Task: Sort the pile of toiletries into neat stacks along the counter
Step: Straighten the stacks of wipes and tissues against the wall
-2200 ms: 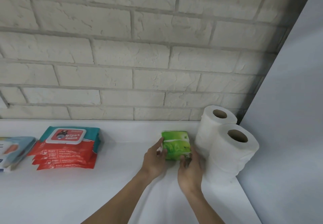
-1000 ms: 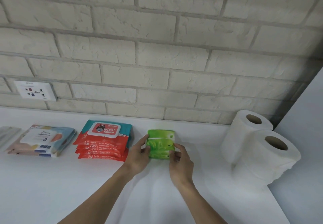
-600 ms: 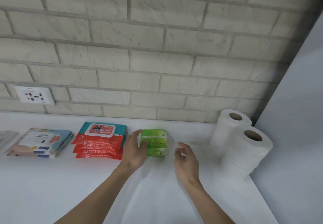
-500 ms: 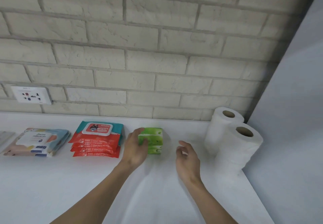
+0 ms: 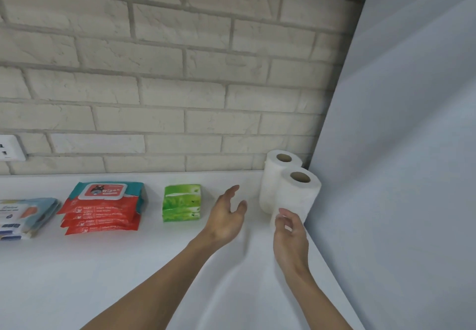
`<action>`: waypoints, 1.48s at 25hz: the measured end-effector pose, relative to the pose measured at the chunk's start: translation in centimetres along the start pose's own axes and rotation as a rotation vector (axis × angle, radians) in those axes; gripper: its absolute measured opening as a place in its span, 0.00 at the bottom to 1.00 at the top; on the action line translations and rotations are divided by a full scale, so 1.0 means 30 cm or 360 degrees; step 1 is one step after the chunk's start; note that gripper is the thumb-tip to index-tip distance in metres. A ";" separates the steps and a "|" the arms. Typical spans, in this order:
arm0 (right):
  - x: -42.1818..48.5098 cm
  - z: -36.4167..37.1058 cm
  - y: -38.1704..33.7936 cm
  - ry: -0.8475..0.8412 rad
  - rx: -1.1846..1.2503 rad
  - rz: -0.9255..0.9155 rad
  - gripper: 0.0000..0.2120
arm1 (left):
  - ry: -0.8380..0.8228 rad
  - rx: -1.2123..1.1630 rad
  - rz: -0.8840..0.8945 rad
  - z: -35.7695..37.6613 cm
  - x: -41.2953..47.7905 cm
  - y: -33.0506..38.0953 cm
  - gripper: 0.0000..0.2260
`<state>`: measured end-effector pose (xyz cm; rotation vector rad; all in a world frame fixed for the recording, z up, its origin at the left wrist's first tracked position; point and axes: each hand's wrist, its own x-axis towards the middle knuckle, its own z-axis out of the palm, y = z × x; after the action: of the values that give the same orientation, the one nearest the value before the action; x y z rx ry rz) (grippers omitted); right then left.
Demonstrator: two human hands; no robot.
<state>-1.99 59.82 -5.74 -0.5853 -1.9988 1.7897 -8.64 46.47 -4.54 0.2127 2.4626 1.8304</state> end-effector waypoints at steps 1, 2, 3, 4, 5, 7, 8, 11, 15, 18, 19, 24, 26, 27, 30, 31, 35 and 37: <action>0.005 -0.018 0.002 0.0046 0.0022 0.0013 0.08 | -0.0027 -0.0021 -0.0020 0.016 -0.003 0.004 0.21; 0.010 -0.034 0.003 0.0096 0.0050 0.0017 0.08 | -0.0053 -0.0043 -0.0034 0.032 -0.004 0.008 0.22; 0.017 -0.050 0.001 0.0152 0.0080 0.0012 0.08 | -0.0081 -0.0054 -0.0047 0.047 -0.005 0.014 0.22; 0.027 -0.064 -0.001 0.0208 0.0103 -0.0002 0.08 | -0.0103 -0.0059 -0.0060 0.061 0.000 0.019 0.22; 0.038 -0.077 -0.007 0.0261 0.0119 -0.0020 0.08 | -0.0120 -0.0058 -0.0072 0.072 0.004 0.023 0.22; 0.067 -0.106 -0.014 0.0329 0.0087 -0.0050 0.11 | -0.0149 -0.0056 -0.0092 0.097 0.016 0.035 0.23; 0.088 -0.116 -0.013 0.0341 0.0056 -0.0050 0.13 | -0.0159 -0.0057 -0.0098 0.110 0.023 0.042 0.23; 0.144 -0.143 -0.006 0.0323 0.0034 0.0010 0.18 | -0.0195 -0.0065 -0.0128 0.146 0.052 0.059 0.24; 0.201 -0.160 -0.024 0.0253 0.0199 0.0068 0.10 | -0.0259 -0.0123 -0.0194 0.201 0.103 0.074 0.26; 0.274 -0.139 -0.005 0.0184 0.0319 0.0073 0.20 | -0.0313 -0.0136 -0.0267 0.249 0.141 0.068 0.25; 0.303 -0.133 0.006 0.0161 0.0381 0.0109 0.23 | -0.0317 -0.0144 -0.0279 0.263 0.153 0.064 0.25; 0.400 -0.122 -0.011 0.0088 0.0564 0.0273 0.24 | -0.0300 -0.0369 -0.0253 0.319 0.207 0.070 0.26; 0.437 -0.118 -0.008 0.0071 0.0616 0.0323 0.25 | -0.0299 -0.0433 -0.0252 0.342 0.237 0.065 0.26; 0.452 -0.113 -0.006 0.0049 0.0653 0.0340 0.26 | -0.0307 -0.0446 -0.0255 0.355 0.255 0.051 0.27; 0.496 -0.104 0.007 -0.0015 0.0758 0.0389 0.28 | -0.0313 -0.0511 -0.0290 0.392 0.295 0.014 0.29; 0.508 -0.102 0.013 -0.0036 0.0799 0.0397 0.27 | -0.0300 -0.0526 -0.0295 0.399 0.305 0.004 0.29; 0.543 -0.088 0.025 -0.0092 0.0823 0.0394 0.23 | -0.0271 -0.0547 -0.0239 0.402 0.321 0.000 0.25; 0.551 -0.078 0.037 -0.0123 0.0857 0.0412 0.21 | -0.0260 -0.0547 -0.0212 0.405 0.329 -0.010 0.26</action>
<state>-14.46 70.94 -6.38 -0.6204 -1.4288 2.4130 -16.78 59.37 -8.08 0.1649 1.9683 2.0462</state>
